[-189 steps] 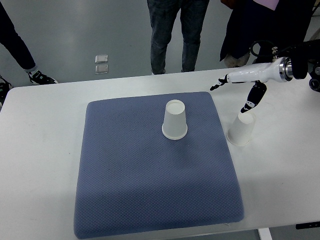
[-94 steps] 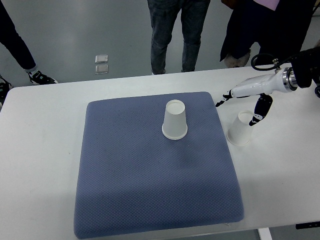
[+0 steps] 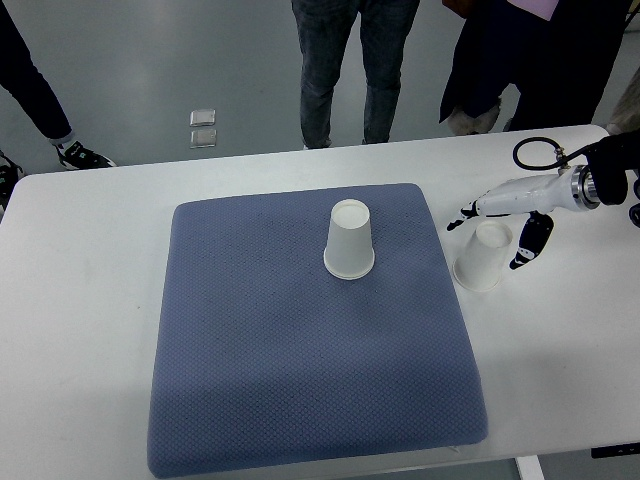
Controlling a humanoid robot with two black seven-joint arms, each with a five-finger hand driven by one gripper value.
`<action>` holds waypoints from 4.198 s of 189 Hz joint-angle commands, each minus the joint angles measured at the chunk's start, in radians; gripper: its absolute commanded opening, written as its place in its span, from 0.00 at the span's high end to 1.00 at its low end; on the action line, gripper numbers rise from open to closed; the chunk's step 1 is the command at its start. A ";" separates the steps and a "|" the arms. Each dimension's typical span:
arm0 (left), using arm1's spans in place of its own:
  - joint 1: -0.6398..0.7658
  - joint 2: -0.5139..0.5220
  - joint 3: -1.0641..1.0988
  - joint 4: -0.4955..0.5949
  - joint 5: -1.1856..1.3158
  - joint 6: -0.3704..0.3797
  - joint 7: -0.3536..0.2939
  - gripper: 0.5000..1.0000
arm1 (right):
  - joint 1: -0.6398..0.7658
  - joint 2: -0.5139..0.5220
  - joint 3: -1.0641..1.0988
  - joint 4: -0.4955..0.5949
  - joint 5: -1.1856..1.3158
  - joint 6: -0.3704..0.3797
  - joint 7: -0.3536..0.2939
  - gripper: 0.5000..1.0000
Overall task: Stack paper cups
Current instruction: 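Lower the right hand around the upright cup and close fingers on it, then lift the cup with the right hand and carry it over the inverted cup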
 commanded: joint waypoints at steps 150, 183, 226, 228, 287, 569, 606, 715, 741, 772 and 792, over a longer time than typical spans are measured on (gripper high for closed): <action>0.000 0.000 0.000 0.000 0.000 0.000 0.000 0.00 | -0.055 0.079 -0.002 -0.081 -0.017 -0.086 -0.001 0.22; 0.000 0.000 0.000 0.000 0.000 0.000 -0.001 0.00 | -0.053 0.080 -0.003 -0.083 -0.018 -0.086 0.000 0.34; 0.000 0.000 0.000 0.000 0.000 0.000 0.000 0.00 | -0.053 0.086 -0.005 -0.083 -0.038 -0.085 0.000 0.45; 0.000 0.000 0.000 0.000 0.000 0.000 0.000 0.00 | -0.053 0.086 -0.005 -0.083 -0.038 -0.085 0.000 0.46; 0.000 0.000 0.000 0.000 0.000 0.000 0.000 0.00 | -0.045 0.086 -0.010 -0.083 -0.045 -0.078 0.000 0.62; 0.000 0.000 0.000 0.000 0.000 0.000 0.000 0.00 | 0.291 0.025 -0.002 -0.020 -0.037 0.077 0.034 0.74; 0.000 0.000 0.000 0.000 0.000 0.000 0.000 0.00 | 0.372 0.044 0.007 0.028 -0.023 0.112 0.036 0.75; 0.000 0.000 0.000 0.000 0.000 0.000 0.000 0.00 | 0.476 0.208 0.009 0.072 0.071 0.164 0.040 0.75; 0.000 0.000 0.000 0.000 0.000 0.000 0.000 0.00 | 0.487 0.218 0.038 0.086 0.072 0.193 0.042 0.75; 0.000 0.000 0.000 0.000 0.000 0.000 0.000 0.00 | 0.479 0.240 0.082 0.097 0.078 0.218 0.040 0.75; 0.000 0.000 0.000 0.000 0.000 0.000 0.000 0.00 | 0.478 0.255 0.086 0.097 0.135 0.221 0.036 0.75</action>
